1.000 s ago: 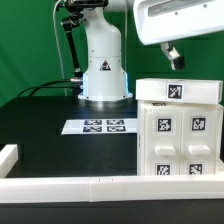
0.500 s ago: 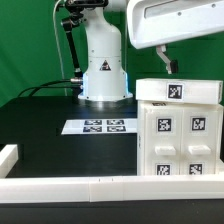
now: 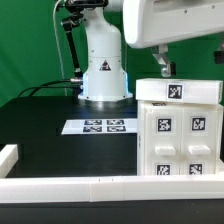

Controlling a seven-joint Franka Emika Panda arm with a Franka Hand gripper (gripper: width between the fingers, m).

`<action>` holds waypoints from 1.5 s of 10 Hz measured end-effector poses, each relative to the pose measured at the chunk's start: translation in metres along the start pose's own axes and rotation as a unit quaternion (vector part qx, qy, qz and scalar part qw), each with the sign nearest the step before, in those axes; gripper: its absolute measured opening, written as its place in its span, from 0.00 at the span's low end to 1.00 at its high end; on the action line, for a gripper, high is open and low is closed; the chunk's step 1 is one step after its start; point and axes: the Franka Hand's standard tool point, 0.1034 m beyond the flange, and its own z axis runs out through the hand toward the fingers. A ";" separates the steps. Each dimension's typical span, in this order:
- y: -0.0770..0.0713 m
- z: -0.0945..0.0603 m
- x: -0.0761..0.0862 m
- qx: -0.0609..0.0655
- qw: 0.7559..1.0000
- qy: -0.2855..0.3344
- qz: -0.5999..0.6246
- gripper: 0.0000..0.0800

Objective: Assemble cabinet

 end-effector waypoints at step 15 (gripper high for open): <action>0.015 0.030 -0.019 0.000 0.988 -0.021 -0.154 0.70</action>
Offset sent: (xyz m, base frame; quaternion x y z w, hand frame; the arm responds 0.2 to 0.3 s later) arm -0.0094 0.0071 -0.0101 -0.0014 0.0181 -0.1178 0.9929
